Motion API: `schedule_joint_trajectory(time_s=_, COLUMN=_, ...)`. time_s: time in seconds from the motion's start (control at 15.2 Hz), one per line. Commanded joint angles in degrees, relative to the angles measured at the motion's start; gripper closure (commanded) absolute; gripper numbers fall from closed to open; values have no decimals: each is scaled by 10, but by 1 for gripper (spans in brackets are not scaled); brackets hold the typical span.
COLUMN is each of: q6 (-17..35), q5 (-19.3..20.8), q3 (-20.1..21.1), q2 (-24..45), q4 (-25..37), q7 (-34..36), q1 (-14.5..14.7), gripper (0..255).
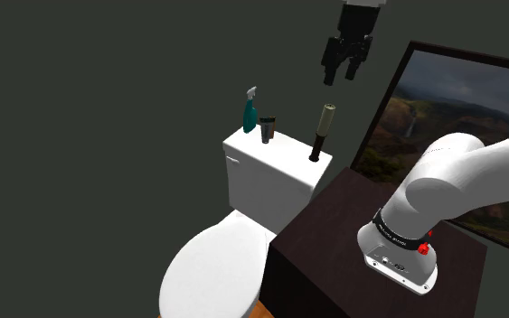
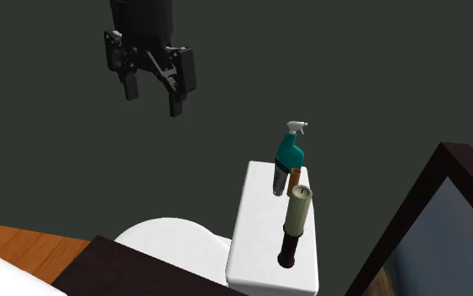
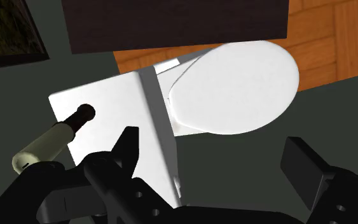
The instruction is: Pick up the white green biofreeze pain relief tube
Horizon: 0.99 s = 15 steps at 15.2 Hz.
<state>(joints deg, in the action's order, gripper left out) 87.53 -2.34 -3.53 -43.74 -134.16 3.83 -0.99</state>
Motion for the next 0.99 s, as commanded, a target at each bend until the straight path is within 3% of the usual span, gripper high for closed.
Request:
schedule_joint_trajectory(time_s=0.0, q6=0, q5=0, q3=0, q2=0, q4=0, q7=0, q1=0, gripper=0)
schedule_joint_trajectory(time_s=0.46, q6=106, q5=38, q3=-56, q2=99, q4=-15, q7=-105, q1=2, gripper=0)
schedule_joint_trajectory(time_s=0.92, q6=207, q5=52, q3=-105, q2=231, q4=11, q7=-207, q1=9, gripper=0)
